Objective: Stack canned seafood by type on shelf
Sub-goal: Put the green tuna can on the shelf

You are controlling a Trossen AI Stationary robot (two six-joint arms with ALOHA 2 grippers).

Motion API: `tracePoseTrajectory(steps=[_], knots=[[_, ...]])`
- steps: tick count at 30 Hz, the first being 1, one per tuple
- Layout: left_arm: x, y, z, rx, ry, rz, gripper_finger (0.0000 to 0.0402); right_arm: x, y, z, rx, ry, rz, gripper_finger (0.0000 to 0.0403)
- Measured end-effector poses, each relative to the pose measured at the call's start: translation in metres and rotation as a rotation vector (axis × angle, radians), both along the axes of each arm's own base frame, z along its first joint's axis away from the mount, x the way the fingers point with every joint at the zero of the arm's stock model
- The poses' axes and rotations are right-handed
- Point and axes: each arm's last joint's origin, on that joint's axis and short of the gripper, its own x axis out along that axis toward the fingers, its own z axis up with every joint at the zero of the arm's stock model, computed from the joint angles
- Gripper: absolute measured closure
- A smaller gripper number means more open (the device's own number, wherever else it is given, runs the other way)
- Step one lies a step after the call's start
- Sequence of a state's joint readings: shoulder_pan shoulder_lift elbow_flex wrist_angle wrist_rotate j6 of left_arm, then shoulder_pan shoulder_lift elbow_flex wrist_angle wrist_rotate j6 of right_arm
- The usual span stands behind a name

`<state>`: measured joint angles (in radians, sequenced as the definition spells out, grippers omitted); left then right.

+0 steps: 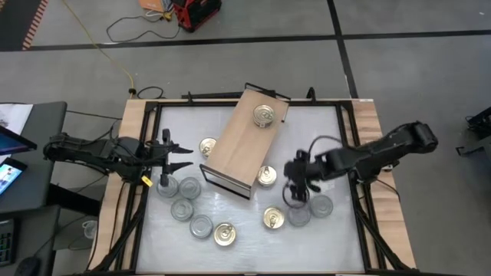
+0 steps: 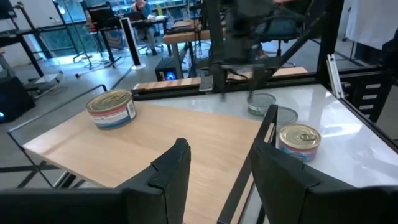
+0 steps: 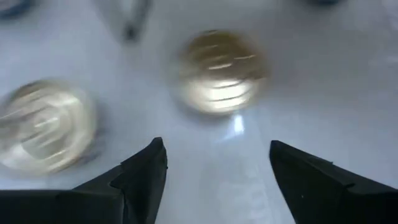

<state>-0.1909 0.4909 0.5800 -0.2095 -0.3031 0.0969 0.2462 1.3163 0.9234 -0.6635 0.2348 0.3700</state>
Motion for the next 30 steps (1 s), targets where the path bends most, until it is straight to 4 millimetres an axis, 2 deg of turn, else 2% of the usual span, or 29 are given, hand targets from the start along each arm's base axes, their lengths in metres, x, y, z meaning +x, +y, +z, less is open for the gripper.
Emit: tracePoseTrajectory(steps=[6, 12, 19, 26, 30], knots=[[0.000, 0.000, -0.001, -0.004, 0.009, -0.002, 0.0241, -0.017, 0.026, -0.016, 0.098, 0.214, 0.018, 0.0125], [0.000, 0.000, -0.001, -0.007, 0.008, -0.002, 0.0241, -0.040, 0.020, -0.024, 0.186, 0.487, -0.077, 0.0142], [0.000, 0.000, -0.001, -0.002, 0.009, -0.003, 0.0241, -0.047, 0.013, -0.028, 0.161, 0.550, -0.028, 0.0181], [0.000, 0.000, -0.001, 0.016, 0.011, -0.005, 0.0241, -0.051, 0.002, -0.052, 0.241, 0.575, -0.021, 0.0233], [0.000, 0.000, -0.001, 0.016, 0.011, -0.005, 0.0241, -0.053, 0.000, -0.058, 0.274, 0.589, -0.019, 0.0259]])
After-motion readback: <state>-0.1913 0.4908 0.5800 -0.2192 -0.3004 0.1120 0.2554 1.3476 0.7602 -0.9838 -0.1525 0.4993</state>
